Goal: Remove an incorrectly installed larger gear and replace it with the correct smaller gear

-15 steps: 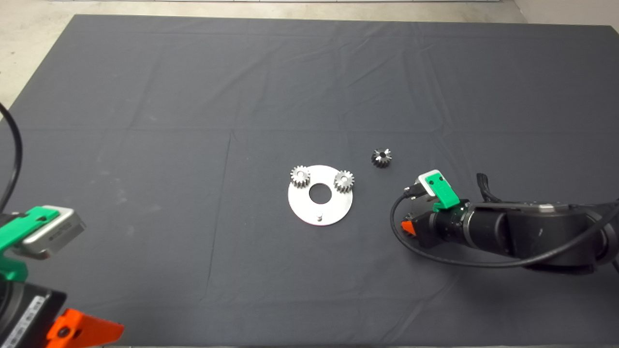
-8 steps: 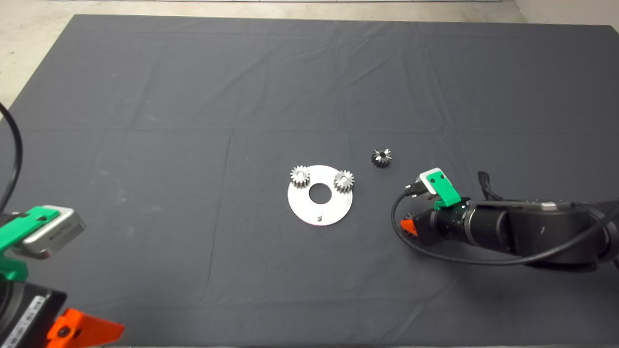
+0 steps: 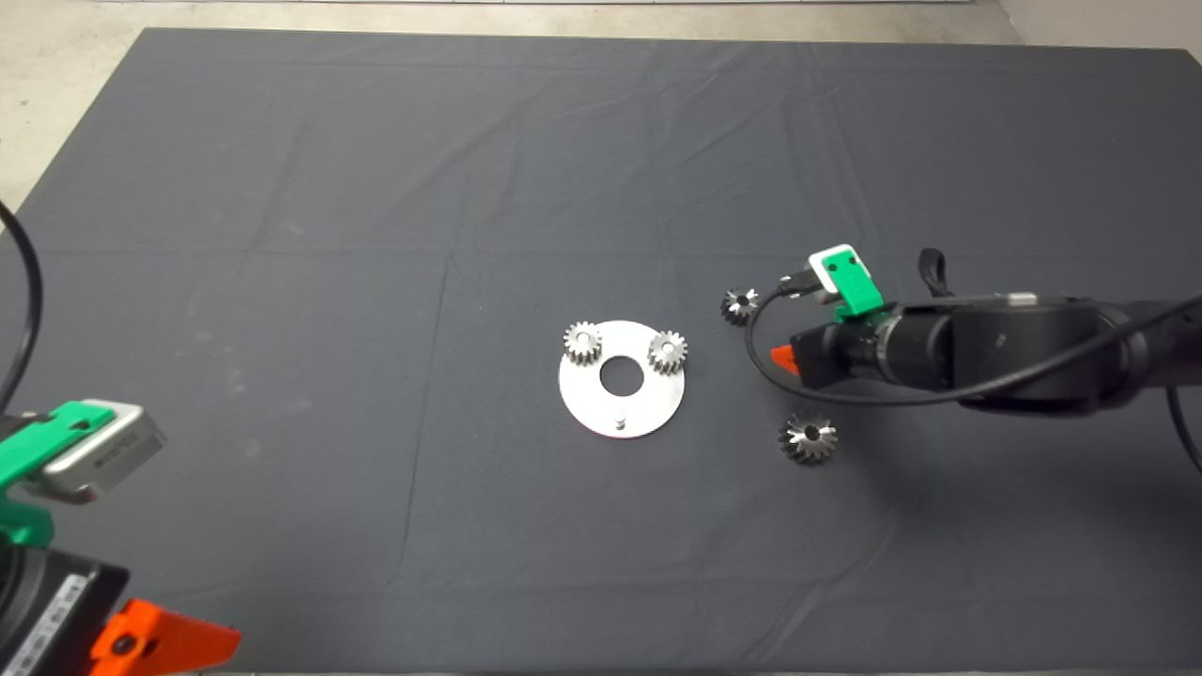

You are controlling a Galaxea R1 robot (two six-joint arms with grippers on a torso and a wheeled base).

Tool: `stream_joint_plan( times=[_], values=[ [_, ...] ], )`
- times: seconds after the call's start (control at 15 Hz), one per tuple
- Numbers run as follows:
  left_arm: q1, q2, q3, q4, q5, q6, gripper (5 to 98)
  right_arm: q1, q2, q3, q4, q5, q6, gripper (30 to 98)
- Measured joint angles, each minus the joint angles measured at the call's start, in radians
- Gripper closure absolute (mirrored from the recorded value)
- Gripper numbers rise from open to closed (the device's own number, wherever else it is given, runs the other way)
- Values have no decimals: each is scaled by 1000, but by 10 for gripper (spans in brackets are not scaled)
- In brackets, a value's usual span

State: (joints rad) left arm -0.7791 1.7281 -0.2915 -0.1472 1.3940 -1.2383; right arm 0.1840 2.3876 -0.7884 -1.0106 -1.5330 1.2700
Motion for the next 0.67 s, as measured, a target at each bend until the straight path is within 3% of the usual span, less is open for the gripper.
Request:
stream_joint_plan(
  times=[0.67],
  values=[
    [0, -2, 0, -1, 1, 0, 60, 27, 54, -102, 20, 6, -16, 399]
  ],
)
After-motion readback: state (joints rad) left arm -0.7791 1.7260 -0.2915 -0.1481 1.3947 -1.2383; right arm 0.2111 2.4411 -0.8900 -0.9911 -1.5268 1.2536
